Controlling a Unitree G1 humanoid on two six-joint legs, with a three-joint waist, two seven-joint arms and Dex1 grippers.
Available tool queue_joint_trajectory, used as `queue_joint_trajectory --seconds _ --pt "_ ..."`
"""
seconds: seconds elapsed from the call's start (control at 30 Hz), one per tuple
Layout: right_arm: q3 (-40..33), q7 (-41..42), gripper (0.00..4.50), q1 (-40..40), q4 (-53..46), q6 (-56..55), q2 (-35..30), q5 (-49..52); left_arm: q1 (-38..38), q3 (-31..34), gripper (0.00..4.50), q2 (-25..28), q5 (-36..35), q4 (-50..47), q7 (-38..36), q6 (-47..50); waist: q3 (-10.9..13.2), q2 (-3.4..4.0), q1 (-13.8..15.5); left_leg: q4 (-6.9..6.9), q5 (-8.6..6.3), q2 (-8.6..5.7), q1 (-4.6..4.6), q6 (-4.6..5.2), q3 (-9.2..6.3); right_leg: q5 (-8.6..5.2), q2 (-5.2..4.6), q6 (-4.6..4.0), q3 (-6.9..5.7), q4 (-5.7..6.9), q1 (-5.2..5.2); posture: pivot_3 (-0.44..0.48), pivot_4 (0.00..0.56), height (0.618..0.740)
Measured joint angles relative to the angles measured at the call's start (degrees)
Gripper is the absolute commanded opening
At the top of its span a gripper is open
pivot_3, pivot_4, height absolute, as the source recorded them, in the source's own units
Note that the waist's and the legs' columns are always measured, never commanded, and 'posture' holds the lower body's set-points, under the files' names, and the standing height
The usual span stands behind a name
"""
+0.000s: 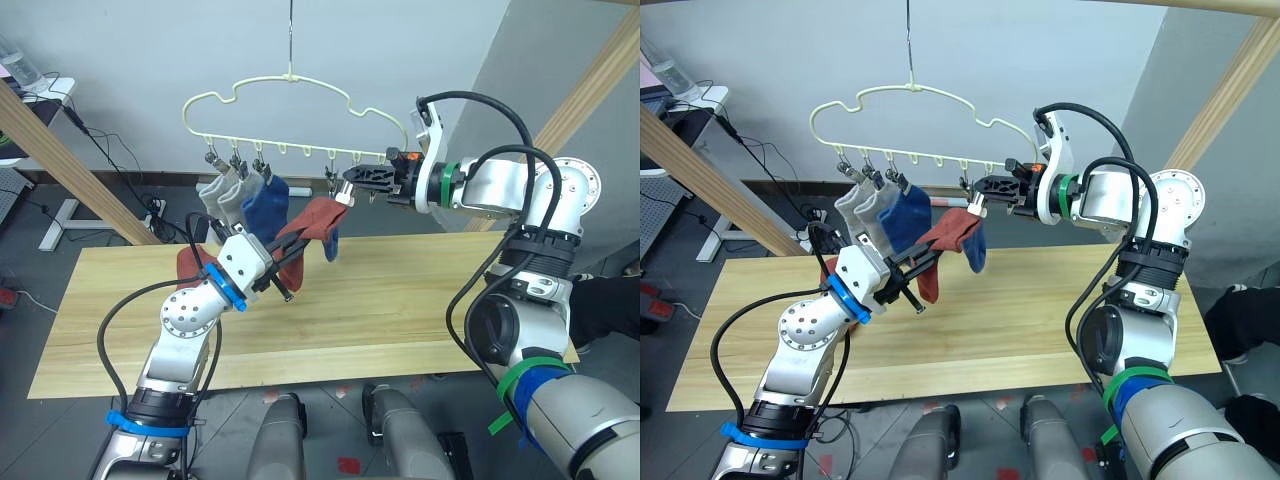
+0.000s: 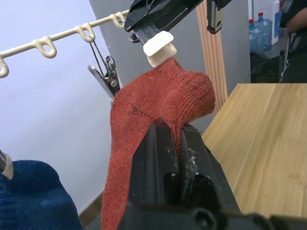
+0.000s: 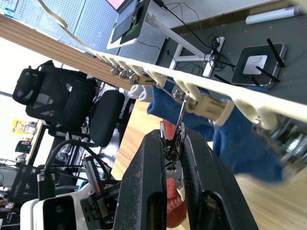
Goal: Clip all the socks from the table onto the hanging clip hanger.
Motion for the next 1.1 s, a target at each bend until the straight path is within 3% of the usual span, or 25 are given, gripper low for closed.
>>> queue_joint_trajectory --seconds 1.1 --pt "0.7 -4.0 0.13 1.0 1.2 0.0 0.1 5.4 1.0 0.0 0.02 -0.6 -1.4 -0.9 0.6 -1.6 0.0 0.00 0.1 0.00 0.00 0.00 0.00 0.00 0.00 0.00 0.01 0.00 0.00 -0.01 0.00 0.005 0.266 0.740"
